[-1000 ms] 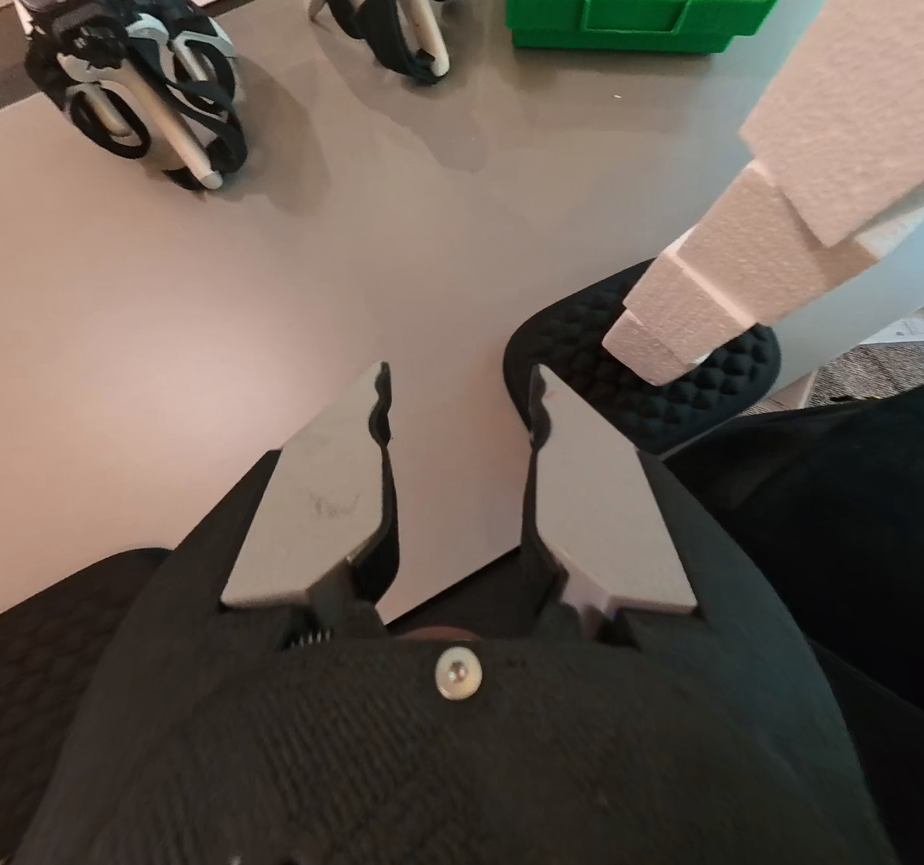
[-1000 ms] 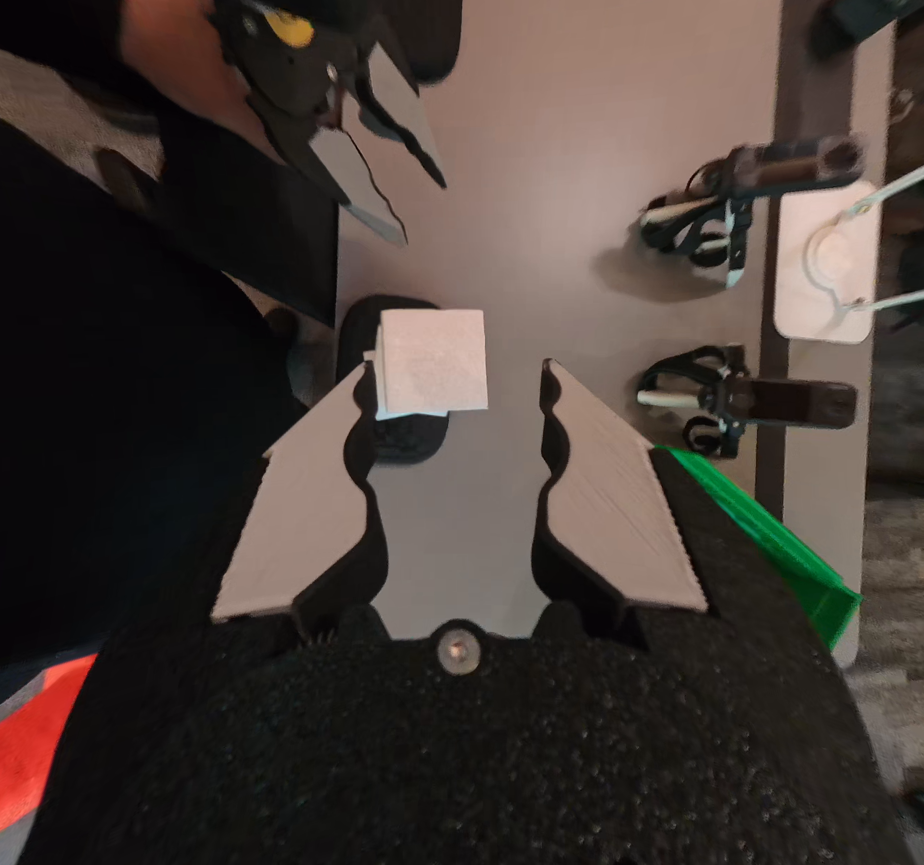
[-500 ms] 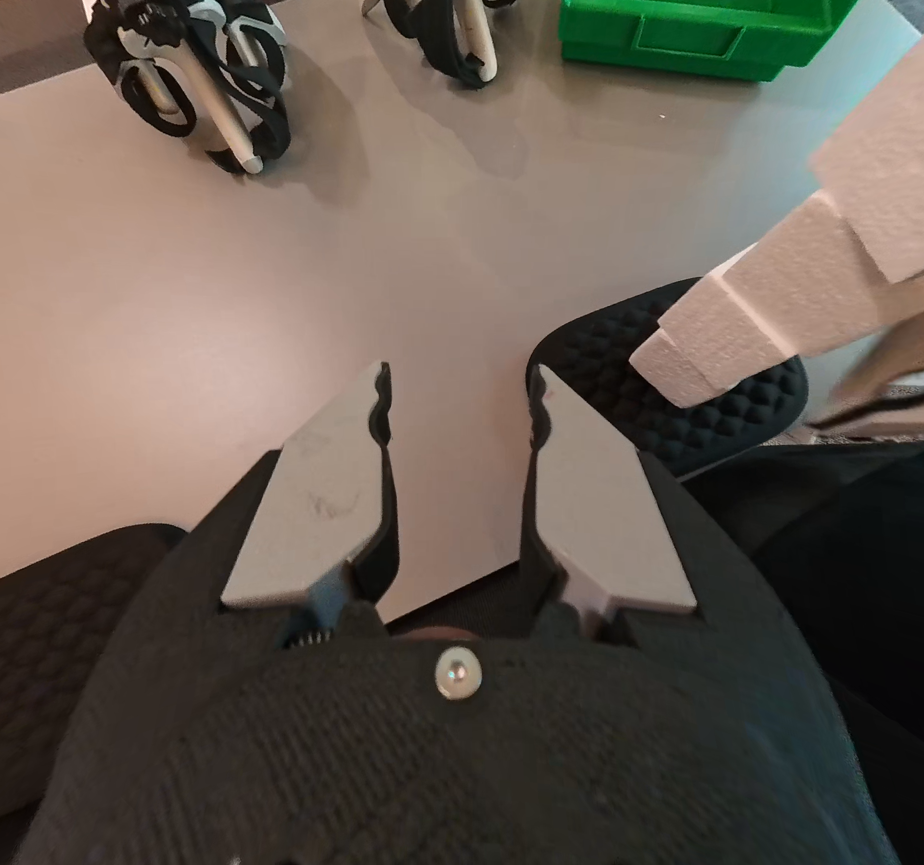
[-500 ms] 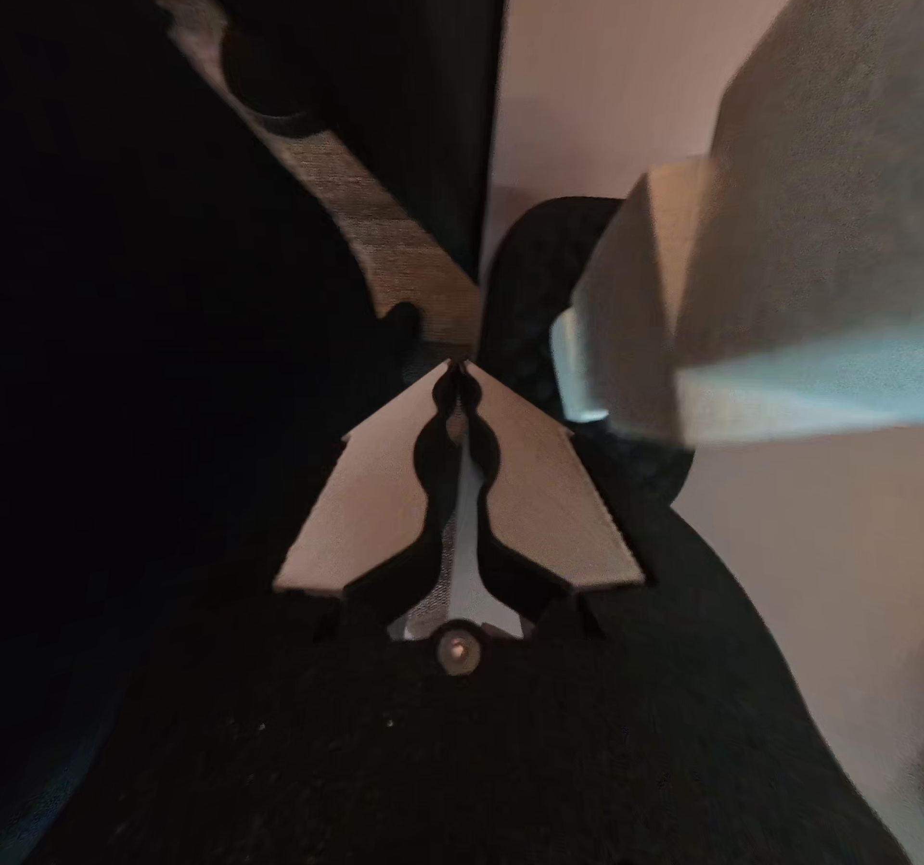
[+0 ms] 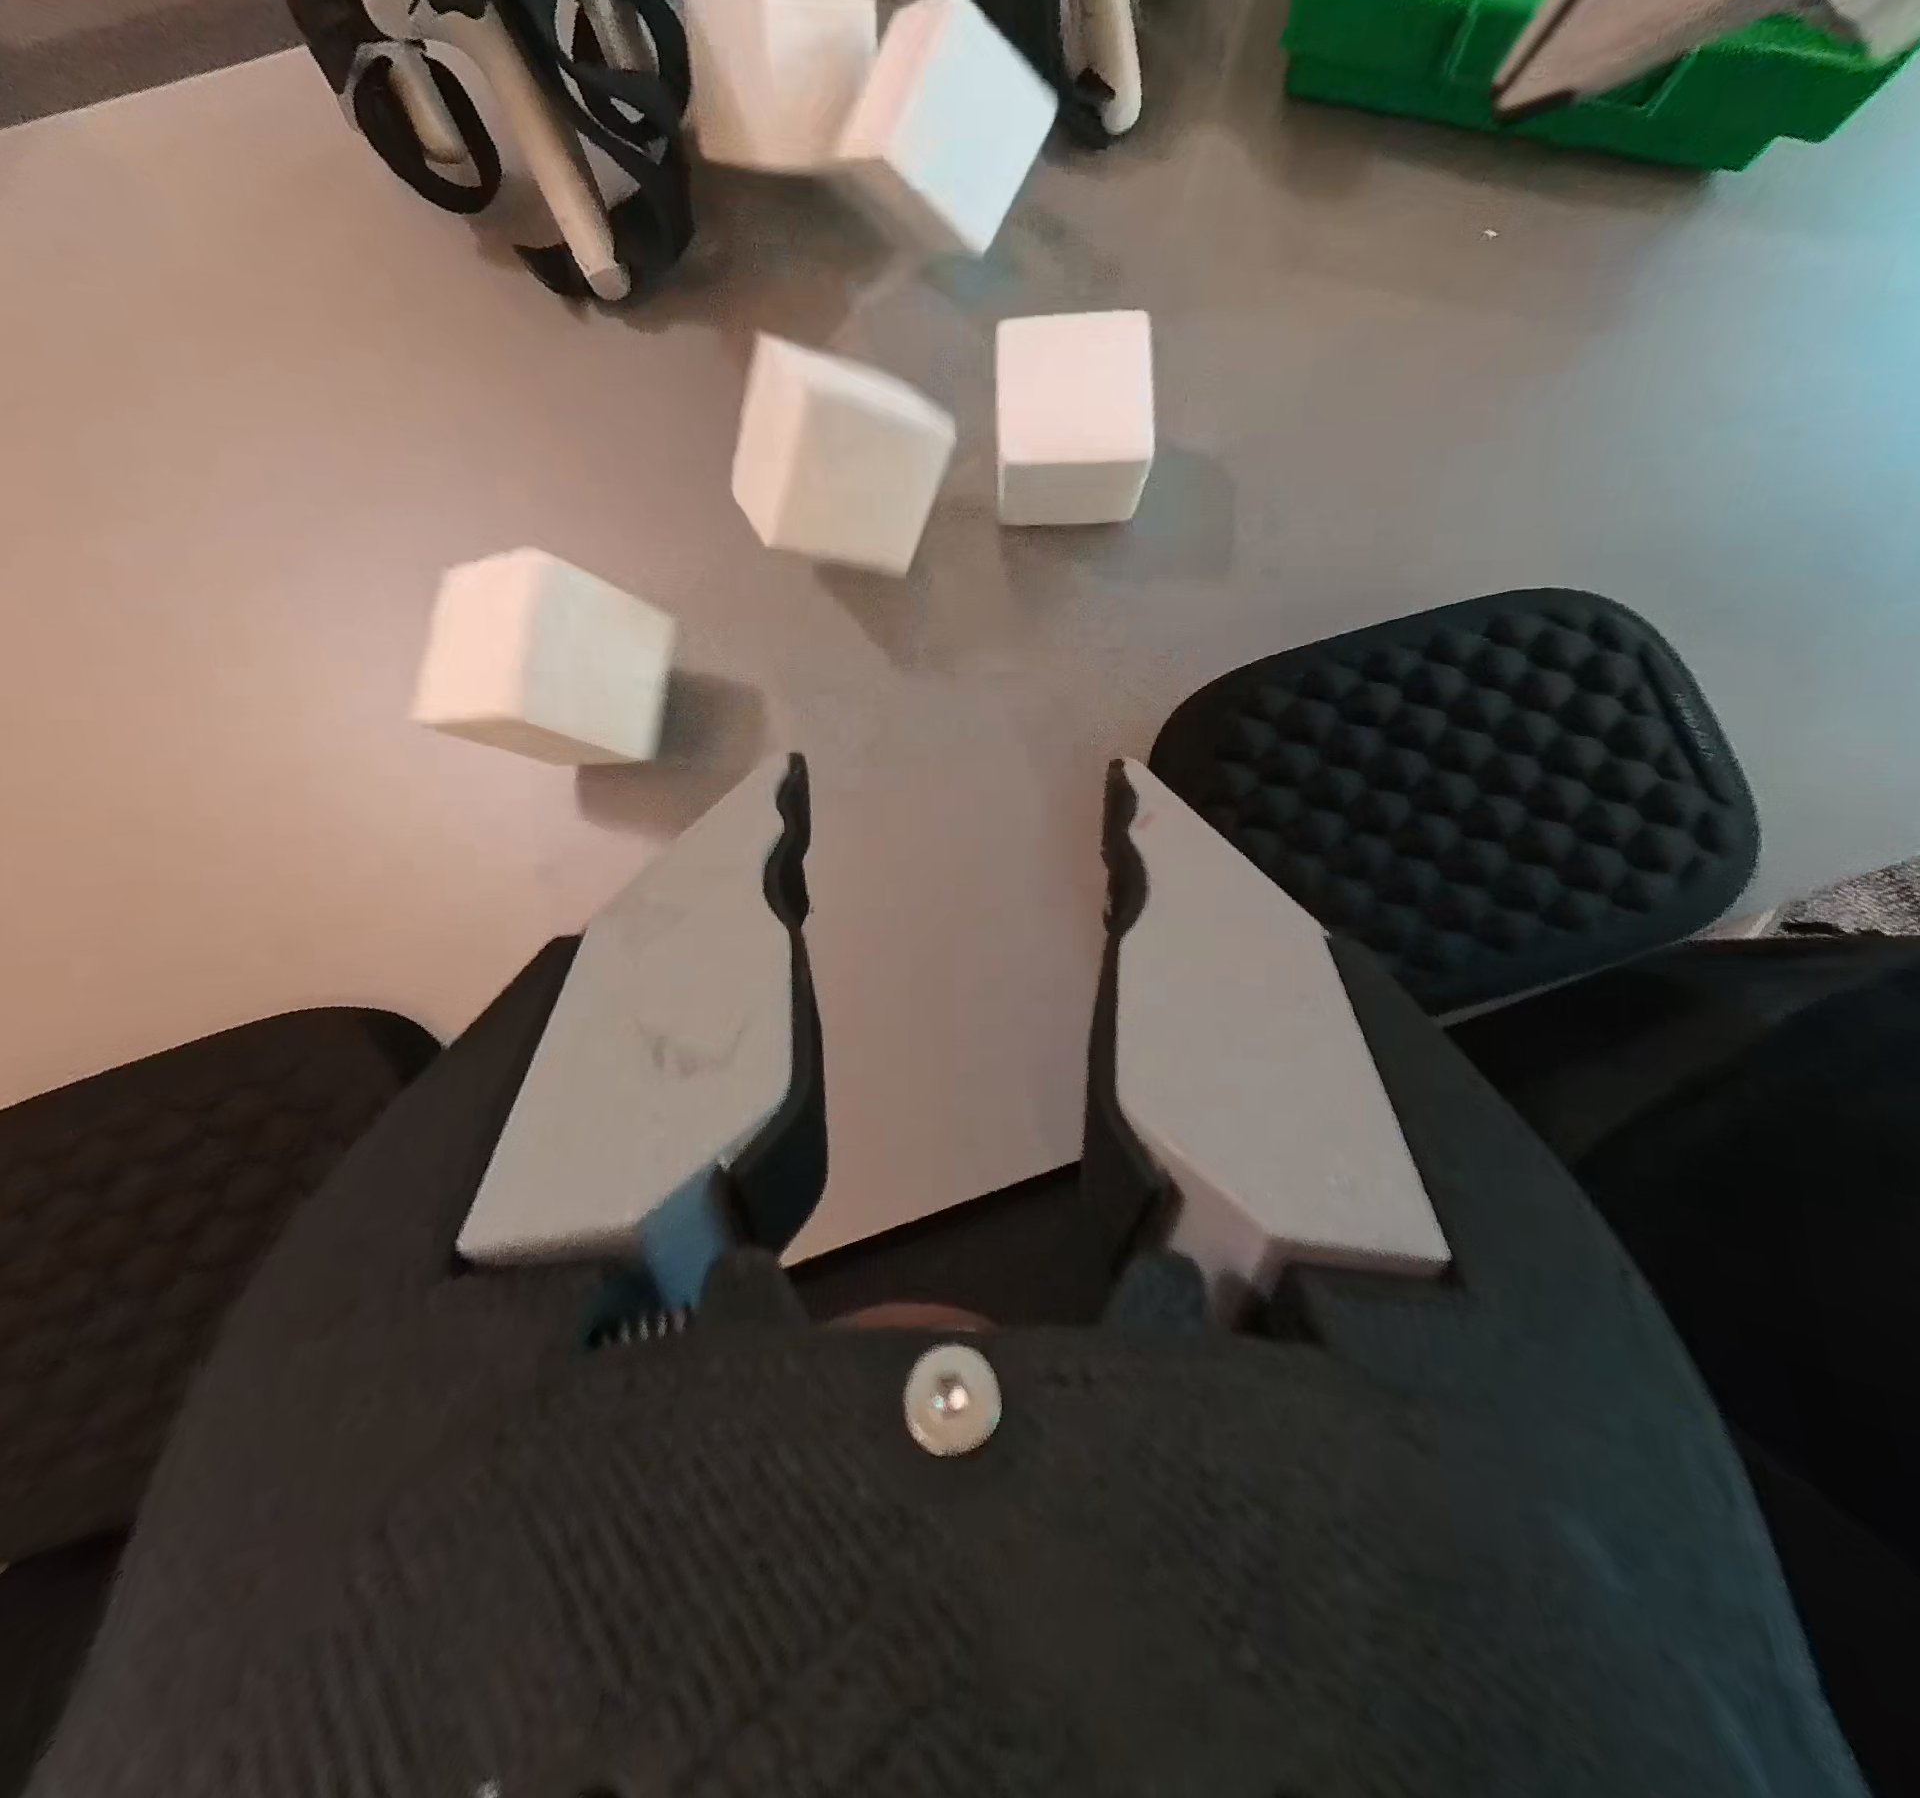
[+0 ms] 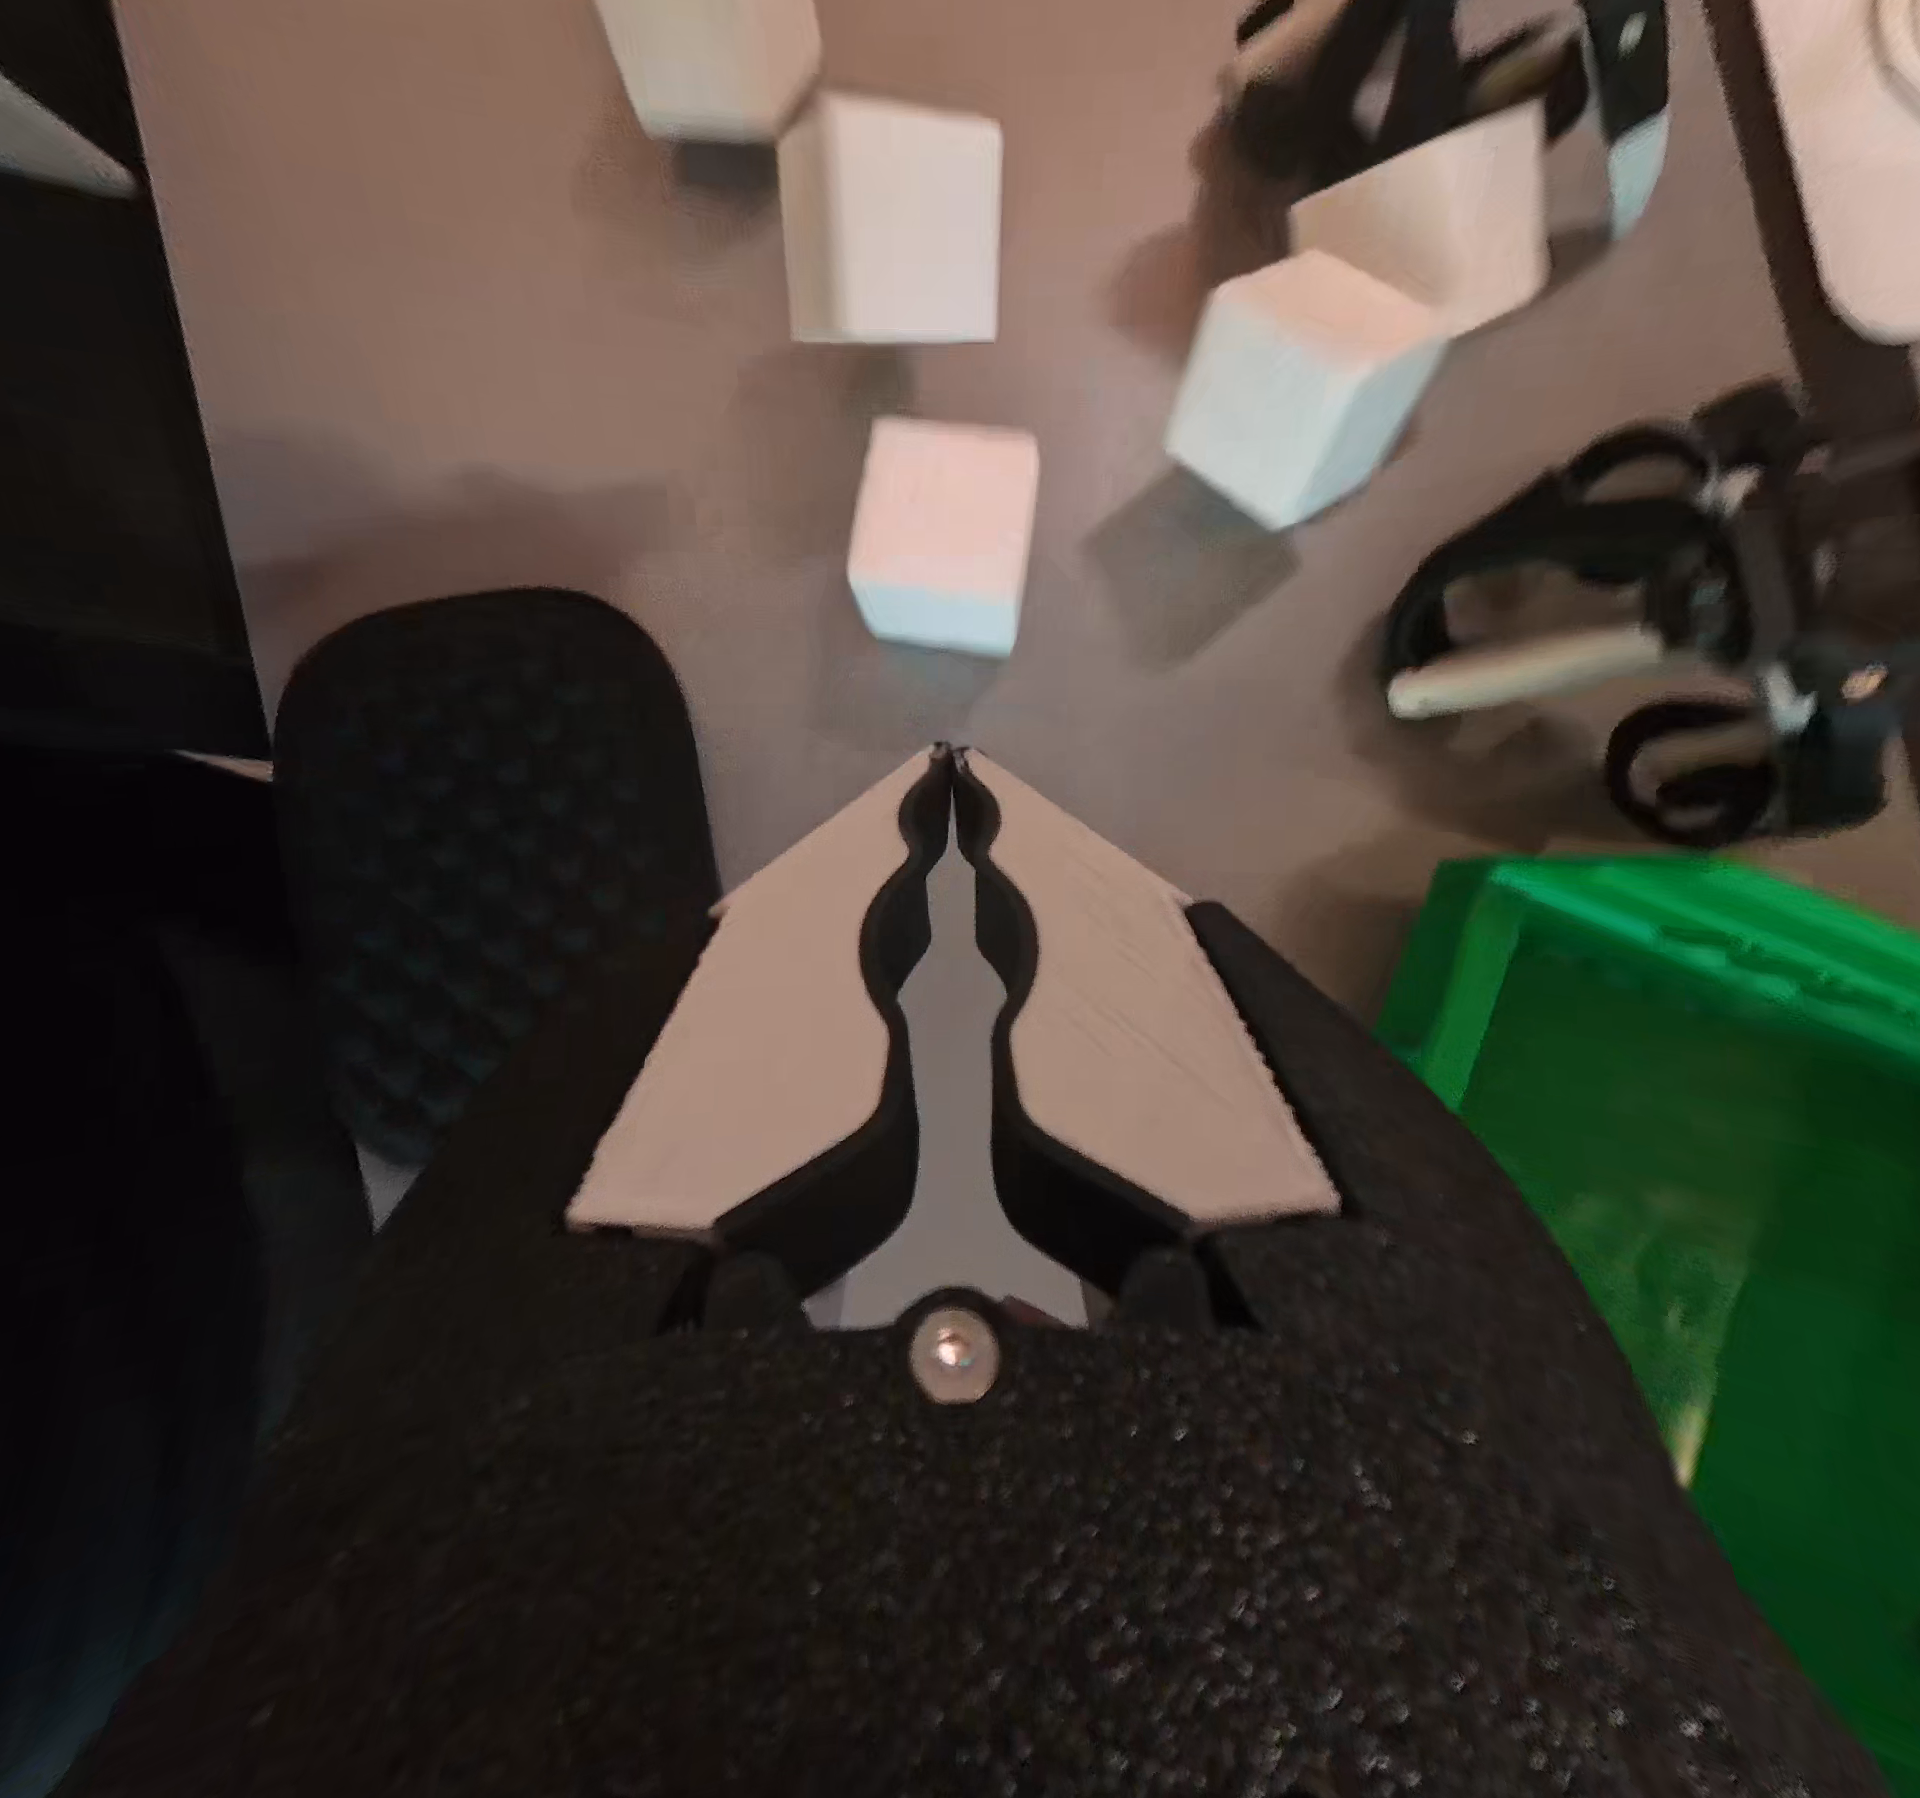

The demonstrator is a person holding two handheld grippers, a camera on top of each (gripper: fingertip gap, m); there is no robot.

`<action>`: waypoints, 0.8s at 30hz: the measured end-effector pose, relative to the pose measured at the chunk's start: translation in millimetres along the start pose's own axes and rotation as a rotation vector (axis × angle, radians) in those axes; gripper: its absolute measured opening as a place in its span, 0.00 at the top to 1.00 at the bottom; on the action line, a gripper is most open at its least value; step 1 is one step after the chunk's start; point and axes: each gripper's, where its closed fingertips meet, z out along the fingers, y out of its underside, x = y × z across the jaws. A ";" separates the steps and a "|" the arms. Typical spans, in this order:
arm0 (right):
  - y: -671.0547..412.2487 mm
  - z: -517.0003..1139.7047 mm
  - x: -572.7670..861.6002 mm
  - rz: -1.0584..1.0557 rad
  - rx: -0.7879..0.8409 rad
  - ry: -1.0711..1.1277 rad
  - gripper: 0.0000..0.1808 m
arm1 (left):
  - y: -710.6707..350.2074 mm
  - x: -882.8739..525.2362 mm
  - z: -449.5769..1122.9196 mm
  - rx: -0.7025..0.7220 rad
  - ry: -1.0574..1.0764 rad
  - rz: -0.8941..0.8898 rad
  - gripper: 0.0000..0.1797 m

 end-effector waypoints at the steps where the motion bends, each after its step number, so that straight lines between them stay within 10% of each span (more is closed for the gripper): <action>1: 11.1 -0.5 -2.6 0.033 -0.007 -0.011 1.00 | 1.1 -0.4 0.7 -0.008 0.001 -0.005 0.69; 13: 98.4 4.8 -42.1 0.260 -0.025 -0.078 0.97 | -13.1 -53.1 1.2 -0.085 0.010 -0.170 0.66; 24: 127.8 -23.3 -52.2 0.382 0.012 -0.041 0.96 | 41.7 -195.2 106.8 -0.496 -0.217 -0.130 0.51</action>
